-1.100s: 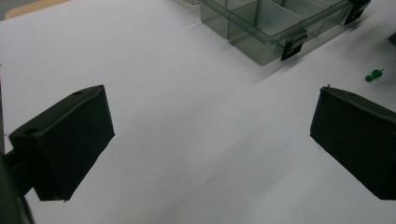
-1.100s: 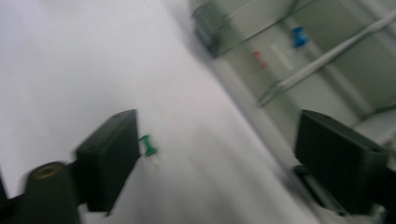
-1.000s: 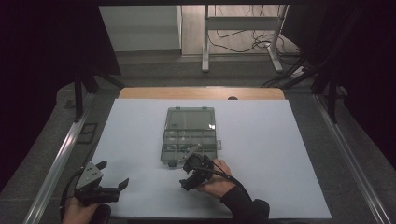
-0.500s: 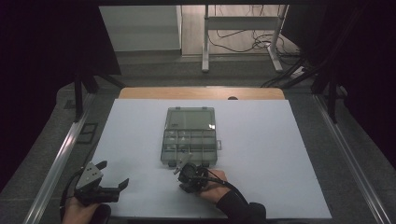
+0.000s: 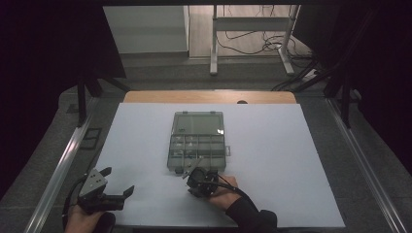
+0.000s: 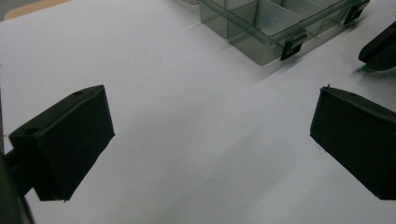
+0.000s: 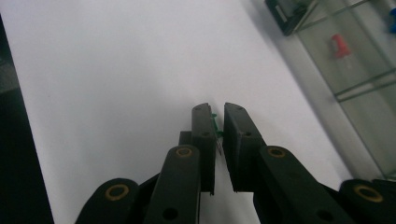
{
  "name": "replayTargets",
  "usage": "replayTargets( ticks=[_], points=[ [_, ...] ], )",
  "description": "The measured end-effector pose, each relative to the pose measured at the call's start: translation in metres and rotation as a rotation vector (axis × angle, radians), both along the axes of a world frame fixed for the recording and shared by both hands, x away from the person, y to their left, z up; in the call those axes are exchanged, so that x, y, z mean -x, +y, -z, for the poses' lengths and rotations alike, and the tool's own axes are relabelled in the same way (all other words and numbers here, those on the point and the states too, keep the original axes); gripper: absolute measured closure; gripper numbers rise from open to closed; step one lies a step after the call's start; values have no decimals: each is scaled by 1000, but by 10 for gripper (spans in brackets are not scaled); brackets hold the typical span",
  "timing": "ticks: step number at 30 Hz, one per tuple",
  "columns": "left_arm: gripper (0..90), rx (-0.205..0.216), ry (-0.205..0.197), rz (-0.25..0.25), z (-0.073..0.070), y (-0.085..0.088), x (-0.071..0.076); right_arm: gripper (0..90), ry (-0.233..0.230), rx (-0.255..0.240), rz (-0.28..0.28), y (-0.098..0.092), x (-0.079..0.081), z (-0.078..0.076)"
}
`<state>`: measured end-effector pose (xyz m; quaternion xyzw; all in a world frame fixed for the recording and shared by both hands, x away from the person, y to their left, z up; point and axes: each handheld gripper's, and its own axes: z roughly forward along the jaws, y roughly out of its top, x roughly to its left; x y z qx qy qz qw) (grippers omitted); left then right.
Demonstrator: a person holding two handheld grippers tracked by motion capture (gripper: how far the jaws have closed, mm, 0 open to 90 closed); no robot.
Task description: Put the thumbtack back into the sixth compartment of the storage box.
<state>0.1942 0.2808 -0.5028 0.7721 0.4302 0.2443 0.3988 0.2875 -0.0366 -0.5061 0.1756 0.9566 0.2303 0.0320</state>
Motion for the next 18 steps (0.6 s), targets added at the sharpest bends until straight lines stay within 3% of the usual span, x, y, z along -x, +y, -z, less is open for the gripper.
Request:
replayTargets(
  ticks=[18],
  points=[
    [0, -6, 7, 1, 0, -1, -1, 827, -3, -100, 74, -12, -12, -21]
  ],
)
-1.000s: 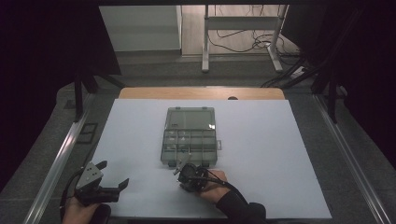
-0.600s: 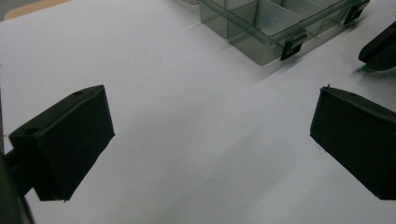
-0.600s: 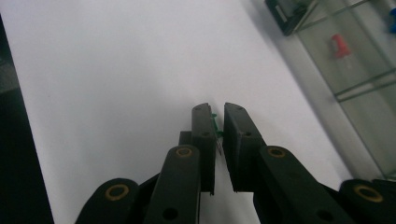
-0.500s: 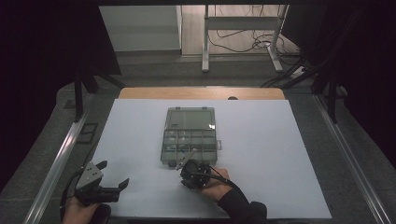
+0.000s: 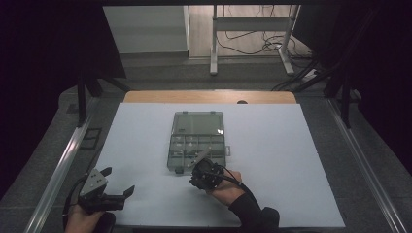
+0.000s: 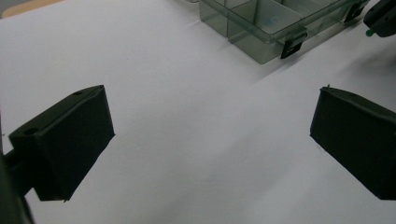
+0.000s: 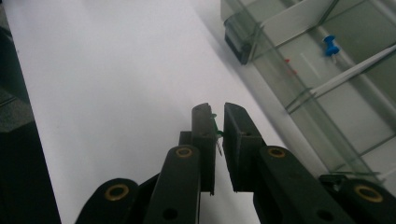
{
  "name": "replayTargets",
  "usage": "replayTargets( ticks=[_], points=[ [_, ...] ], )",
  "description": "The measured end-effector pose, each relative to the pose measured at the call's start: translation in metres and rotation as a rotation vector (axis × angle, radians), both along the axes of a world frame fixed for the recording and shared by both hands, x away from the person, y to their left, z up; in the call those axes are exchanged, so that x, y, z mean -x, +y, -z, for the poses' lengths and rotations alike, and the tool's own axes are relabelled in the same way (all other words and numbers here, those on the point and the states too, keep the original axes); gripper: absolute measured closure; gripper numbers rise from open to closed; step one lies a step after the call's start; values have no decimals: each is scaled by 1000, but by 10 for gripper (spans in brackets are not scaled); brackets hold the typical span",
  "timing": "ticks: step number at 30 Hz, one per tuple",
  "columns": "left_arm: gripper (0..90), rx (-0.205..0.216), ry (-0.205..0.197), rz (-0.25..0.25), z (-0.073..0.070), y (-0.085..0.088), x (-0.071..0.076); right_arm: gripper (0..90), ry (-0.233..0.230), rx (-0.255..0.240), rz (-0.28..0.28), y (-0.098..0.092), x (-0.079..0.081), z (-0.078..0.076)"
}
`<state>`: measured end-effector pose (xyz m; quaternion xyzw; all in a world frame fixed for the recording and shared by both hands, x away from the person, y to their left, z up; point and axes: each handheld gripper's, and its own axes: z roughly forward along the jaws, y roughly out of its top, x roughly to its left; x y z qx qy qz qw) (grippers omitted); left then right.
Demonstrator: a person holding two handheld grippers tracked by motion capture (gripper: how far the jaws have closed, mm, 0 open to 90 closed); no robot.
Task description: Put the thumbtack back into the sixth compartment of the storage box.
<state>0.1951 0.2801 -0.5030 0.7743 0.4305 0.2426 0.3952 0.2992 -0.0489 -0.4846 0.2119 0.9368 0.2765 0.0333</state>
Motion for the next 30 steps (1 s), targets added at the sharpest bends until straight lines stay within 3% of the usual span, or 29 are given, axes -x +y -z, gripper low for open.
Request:
replayTargets(
  ticks=[18, 30],
  points=[
    [0, -3, 2, 0, 0, -1, 0, 826, -17, -71, 41, 0, -14, -21],
    [0, -2, 2, 0, 0, -1, 0, 826, -34, -100, 83, 4, -29, -26]
  ],
)
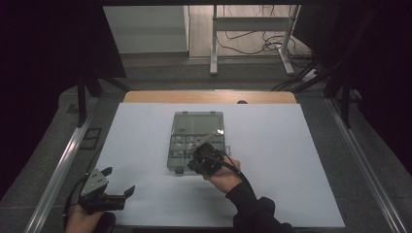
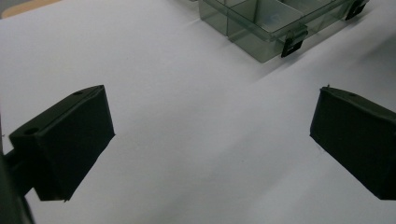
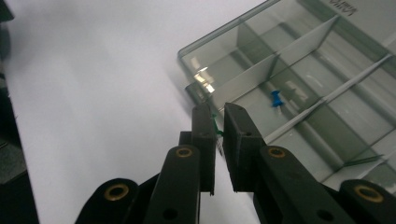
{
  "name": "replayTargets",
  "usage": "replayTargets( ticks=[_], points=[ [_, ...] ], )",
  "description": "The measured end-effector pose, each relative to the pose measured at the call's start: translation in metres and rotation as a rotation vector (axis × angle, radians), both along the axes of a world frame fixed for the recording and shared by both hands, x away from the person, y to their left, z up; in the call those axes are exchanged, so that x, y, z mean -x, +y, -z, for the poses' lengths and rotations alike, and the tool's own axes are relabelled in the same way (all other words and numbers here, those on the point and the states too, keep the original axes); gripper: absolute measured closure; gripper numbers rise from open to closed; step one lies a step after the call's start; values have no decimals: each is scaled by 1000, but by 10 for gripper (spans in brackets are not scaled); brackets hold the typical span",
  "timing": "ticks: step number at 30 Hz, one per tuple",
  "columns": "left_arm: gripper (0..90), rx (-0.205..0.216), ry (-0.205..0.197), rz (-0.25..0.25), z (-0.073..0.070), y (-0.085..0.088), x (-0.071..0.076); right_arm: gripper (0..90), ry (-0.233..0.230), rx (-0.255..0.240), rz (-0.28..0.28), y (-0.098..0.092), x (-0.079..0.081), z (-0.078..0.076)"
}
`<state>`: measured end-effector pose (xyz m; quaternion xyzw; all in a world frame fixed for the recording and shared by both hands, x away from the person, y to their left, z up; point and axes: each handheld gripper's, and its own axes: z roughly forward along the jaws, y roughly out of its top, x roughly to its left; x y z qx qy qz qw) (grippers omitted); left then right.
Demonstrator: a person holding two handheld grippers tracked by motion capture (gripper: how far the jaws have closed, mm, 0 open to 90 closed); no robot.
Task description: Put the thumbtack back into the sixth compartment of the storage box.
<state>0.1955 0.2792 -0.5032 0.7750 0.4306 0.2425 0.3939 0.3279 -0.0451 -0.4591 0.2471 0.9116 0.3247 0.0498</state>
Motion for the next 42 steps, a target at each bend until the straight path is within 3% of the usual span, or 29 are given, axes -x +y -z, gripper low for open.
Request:
replayTargets(
  ticks=[25, 42],
  points=[
    [0, -3, 0, 7, 0, 0, 0, 825, -19, 31, 55, 19, -35, 11],
    [0, -6, -3, 9, 0, -1, 0, 816, -23, 68, 47, 26, -38, 22]
  ],
)
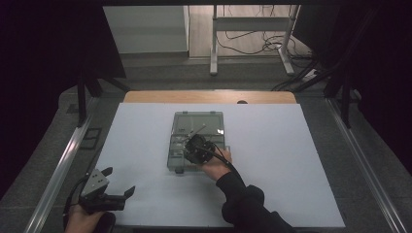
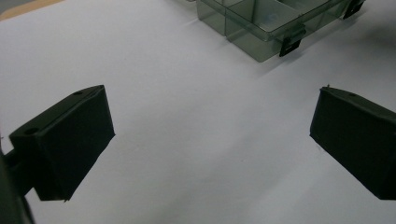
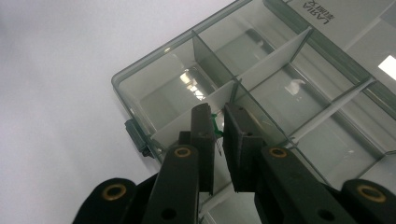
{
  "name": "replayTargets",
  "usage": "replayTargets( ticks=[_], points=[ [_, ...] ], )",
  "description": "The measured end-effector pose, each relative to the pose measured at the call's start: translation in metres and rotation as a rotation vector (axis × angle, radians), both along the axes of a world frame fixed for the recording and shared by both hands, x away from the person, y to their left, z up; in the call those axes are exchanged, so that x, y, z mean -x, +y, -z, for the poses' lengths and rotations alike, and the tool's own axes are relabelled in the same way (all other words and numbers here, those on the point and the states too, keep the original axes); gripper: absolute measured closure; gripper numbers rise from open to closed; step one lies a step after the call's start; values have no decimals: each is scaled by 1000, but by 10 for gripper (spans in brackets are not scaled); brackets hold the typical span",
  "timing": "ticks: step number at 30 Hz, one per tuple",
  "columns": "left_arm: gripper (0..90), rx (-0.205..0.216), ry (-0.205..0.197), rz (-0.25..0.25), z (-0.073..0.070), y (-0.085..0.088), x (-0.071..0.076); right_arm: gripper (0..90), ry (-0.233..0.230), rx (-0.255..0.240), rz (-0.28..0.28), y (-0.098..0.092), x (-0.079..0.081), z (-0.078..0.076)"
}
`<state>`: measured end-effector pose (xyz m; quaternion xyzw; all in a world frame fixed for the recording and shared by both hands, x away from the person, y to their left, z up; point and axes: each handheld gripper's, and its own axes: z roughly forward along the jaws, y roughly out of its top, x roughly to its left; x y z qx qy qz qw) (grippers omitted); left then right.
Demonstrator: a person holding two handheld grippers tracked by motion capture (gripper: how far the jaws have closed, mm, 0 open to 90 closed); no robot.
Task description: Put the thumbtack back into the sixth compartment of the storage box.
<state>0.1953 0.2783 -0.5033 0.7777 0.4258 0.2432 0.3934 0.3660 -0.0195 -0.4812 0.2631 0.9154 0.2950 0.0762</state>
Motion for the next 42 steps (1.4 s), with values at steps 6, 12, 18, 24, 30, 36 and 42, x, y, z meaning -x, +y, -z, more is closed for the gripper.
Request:
replayTargets(
  ticks=[6, 12, 18, 24, 30, 36, 42],
  points=[
    [0, -1, 0, 1, 0, 0, 0, 789, -2, 7, -1, 1, 1, 0],
    [0, -2, -1, 1, 0, 0, 0, 772, -6, -2, -1, -1, 2, -2],
    [0, -3, 0, 1, 0, 0, 0, 731, -12, -3, 0, -1, 4, -4],
    [0, -4, 0, 2, 0, 0, 0, 670, -4, -7, -12, -4, 5, -6],
    [0, -5, 0, 2, 0, 0, 0, 591, -6, -14, -16, -8, 9, -9],
    [0, -5, 1, 2, 0, -1, 0, 510, -13, -19, -11, -12, 12, -11],
    [0, -8, 1, 2, 0, -1, 0, 435, -21, -26, -14, -17, 15, -12]
  ],
)
